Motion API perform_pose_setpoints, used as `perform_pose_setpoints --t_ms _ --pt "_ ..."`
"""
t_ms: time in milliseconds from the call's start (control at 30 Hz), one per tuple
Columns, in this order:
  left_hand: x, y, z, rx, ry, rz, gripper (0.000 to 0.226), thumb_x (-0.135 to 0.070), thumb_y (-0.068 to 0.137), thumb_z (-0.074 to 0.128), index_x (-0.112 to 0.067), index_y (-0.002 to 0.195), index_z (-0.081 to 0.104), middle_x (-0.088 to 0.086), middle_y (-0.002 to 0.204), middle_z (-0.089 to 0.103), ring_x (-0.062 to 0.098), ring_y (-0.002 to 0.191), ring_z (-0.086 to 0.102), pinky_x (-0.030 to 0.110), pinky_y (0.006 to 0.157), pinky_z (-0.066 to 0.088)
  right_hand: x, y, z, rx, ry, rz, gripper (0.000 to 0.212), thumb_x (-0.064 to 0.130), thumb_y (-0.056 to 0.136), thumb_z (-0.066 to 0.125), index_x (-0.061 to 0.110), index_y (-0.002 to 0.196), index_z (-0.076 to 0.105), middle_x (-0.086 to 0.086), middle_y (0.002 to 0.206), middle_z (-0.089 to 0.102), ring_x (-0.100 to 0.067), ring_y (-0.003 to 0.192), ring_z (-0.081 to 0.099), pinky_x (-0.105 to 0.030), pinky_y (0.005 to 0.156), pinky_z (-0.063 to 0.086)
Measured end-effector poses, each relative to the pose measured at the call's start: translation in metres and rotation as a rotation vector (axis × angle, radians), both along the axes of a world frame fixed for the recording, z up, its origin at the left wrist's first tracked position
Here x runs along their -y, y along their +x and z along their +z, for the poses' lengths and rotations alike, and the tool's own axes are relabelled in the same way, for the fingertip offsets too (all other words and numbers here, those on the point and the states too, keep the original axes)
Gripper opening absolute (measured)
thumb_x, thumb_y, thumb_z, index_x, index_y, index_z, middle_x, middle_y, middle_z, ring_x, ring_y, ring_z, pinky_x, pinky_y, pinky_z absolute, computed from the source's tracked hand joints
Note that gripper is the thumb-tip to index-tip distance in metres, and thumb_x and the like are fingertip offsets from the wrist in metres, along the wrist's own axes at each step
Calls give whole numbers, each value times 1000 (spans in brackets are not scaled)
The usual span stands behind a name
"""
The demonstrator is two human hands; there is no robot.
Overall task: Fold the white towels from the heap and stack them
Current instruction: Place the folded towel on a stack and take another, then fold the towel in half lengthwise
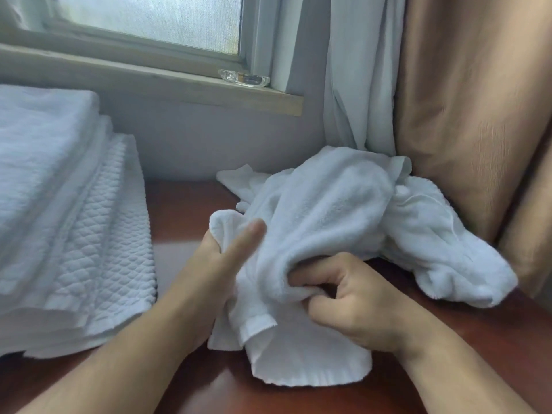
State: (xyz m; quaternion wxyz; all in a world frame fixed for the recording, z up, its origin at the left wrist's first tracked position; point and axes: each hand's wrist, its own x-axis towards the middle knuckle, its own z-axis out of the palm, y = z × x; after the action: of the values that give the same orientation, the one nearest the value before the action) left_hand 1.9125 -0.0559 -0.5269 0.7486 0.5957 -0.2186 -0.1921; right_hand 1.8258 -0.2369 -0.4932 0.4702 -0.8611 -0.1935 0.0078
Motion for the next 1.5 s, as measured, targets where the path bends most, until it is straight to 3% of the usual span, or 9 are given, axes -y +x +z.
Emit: perform_pose_setpoints --t_ms 233,333,467,667,800,900,1000,1133,1500 --pt "-2 4 -1 29 96 -110 48 -18 79 80 -19 124 62 10 112 74 28 105 72 44 81 61 3 -2 -2 -162 -84 116 61 -13 83 48 42 91 73 28 94 70 10 94 62 -11 80 44" --pt "0 1 -1 138 141 47 23 -8 76 71 -10 99 69 24 96 71 40 88 71 58 76 58 24 -4 1 -178 4 -16 32 21 79 55 27 96 81 6 104 76 -5 102 68 -22 86 51" --pt "-5 0 7 241 135 126 16 -10 64 57 -11 76 67 5 59 59 16 50 53 27 45 44 53 10 -11 -68 409 -618 70 75 75 54 13 96 77 -17 89 75 -30 81 72 -49 81 58" --pt "-5 -16 15 311 274 -274 22 -2 57 49 -21 46 45 -5 48 40 8 43 34 19 45 27 59 21 -16 40 910 -558 45 40 95 67 21 136 62 -4 132 68 -23 121 66 -39 95 56" --pt "-3 -16 10 281 294 -355 29 -9 68 57 -25 87 72 1 84 72 17 76 68 34 65 53 54 19 -11 85 932 -486 41 -12 88 49 9 118 68 -15 115 72 -32 110 69 -42 85 60" --pt "2 -17 3 372 402 -330 68 -49 74 75 -73 127 40 -35 128 57 -16 116 53 21 97 47 47 13 -4 54 990 -285 28 5 77 65 4 104 68 -15 101 69 -32 102 67 -44 87 58" --pt "9 -14 -5 460 496 -191 95 -57 68 81 -84 125 11 -46 129 36 -34 109 38 -3 80 40 52 2 4 -13 1082 -209 31 31 70 78 10 90 67 -7 90 67 -28 91 63 -35 74 57" --pt "13 -1 -12 488 561 -63 111 -42 78 81 -76 135 -8 -43 110 36 -26 93 46 0 69 39 61 -4 5 -94 588 -505 59 76 83 58 33 121 72 5 121 73 -14 115 68 -30 85 58" --pt "30 48 -17 487 649 75 103 -38 81 75 -74 139 -1 -20 136 46 3 110 46 19 83 36 63 64 -51 132 -2 -885 23 16 91 66 24 70 68 16 65 69 4 61 63 -7 52 41"
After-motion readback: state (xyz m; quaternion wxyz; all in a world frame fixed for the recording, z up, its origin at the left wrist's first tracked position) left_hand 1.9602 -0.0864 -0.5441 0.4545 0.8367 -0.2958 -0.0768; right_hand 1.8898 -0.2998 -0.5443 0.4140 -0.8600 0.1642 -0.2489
